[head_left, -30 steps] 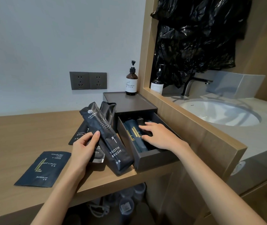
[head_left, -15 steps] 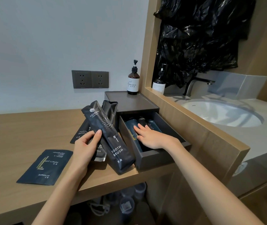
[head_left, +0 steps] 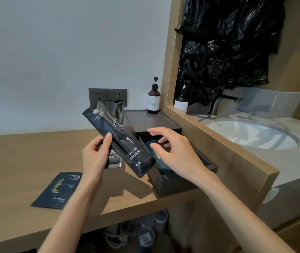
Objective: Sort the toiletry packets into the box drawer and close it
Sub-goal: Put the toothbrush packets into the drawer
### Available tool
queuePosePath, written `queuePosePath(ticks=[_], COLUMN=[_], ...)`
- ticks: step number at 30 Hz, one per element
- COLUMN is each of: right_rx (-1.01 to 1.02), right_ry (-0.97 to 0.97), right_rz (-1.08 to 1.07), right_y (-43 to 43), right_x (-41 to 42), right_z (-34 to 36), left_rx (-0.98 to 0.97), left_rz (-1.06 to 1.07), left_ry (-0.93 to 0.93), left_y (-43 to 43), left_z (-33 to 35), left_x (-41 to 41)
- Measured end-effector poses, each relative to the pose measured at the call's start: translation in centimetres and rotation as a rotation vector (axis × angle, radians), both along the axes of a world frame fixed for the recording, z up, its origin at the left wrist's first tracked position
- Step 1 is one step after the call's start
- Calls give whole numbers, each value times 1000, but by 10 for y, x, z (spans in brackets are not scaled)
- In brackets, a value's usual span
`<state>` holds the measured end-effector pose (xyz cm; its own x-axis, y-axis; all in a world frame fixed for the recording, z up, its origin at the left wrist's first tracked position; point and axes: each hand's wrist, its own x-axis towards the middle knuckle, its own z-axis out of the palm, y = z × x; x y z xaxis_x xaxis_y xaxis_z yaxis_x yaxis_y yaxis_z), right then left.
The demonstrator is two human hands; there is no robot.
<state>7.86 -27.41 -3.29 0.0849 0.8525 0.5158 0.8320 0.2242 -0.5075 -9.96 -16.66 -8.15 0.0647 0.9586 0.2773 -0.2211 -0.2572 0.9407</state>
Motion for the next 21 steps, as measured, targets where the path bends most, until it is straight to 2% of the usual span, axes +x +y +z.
queuePosePath(ticks=[3, 7, 9, 14, 21], right_rx=[38, 64, 46, -74, -88], right_ry=[-114, -395, -429, -431, -202], right_rz=[45, 0, -22, -64, -135], right_y=[-16, -24, -26, -34, -41], right_x=[-16, -25, -26, -25, -6], right_z=[7, 5, 4, -1, 5], left_rx=[-18, -34, -68, -108, 54], left_rz=[-36, -120, -133, -162, -237], left_ry=[-57, -96, -109, -116, 63], left_y=[-5, -13, -16, -20, -19], left_z=[14, 23, 24, 24, 23], left_x=[11, 25, 31, 43, 54])
